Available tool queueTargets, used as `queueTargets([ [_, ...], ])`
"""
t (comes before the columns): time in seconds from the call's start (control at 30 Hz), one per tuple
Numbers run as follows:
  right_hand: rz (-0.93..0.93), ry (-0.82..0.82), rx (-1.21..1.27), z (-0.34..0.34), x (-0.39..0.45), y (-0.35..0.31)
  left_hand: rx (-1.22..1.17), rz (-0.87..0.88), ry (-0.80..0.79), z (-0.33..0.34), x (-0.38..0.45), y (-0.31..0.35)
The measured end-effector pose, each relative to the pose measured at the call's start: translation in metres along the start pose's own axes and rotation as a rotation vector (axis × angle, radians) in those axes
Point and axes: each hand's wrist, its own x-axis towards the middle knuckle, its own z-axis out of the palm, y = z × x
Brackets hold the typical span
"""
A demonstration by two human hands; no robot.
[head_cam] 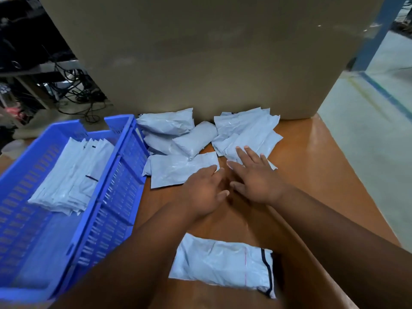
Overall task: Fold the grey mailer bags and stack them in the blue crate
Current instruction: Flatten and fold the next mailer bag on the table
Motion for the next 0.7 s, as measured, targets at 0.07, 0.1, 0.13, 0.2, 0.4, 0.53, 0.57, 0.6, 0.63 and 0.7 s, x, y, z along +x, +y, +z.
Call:
queueTargets([
  [0.07,-0.085,0.025,0.067,-0.003,-0.04,-0.024,-0.083,0.05,0.086,-0.006,-0.049,0.008],
  [0.1,-0.141,0.008,0.116,-0.004,-0.061,-0.036,-0.118,0.093,0.144,-0.006,-0.075,0.012],
  [0.13,-0.198,-0.026,0.173,-0.004,-0.083,-0.049,-0.139,0.119,0.176,-0.003,-0.101,0.014],
  [0.2,-0.31,-0.112,0.262,-0.003,-0.123,-0.068,-0.157,0.097,0.127,0.012,-0.146,0.017],
  [0.4,-0.412,-0.231,0.084,0.028,-0.163,-0.071,-0.1,-0.061,0.081,0.07,-0.197,0.038],
  [0.53,-0.333,-0.171,0.034,0.027,-0.157,-0.033,-0.093,-0.233,0.094,0.083,-0.173,0.069],
  [0.57,-0.309,-0.156,0.021,0.026,-0.157,-0.023,-0.091,-0.253,0.086,0.085,-0.166,0.073],
  [0.6,-0.286,-0.146,0.011,0.027,-0.159,-0.015,-0.085,-0.261,0.083,0.086,-0.158,0.077],
  [0.63,-0.263,-0.137,0.01,0.028,-0.161,-0.007,-0.078,-0.264,0.074,0.086,-0.152,0.079],
  [0.7,-0.223,-0.125,0.011,0.029,-0.166,0.003,-0.066,-0.268,0.059,0.084,-0.142,0.08],
])
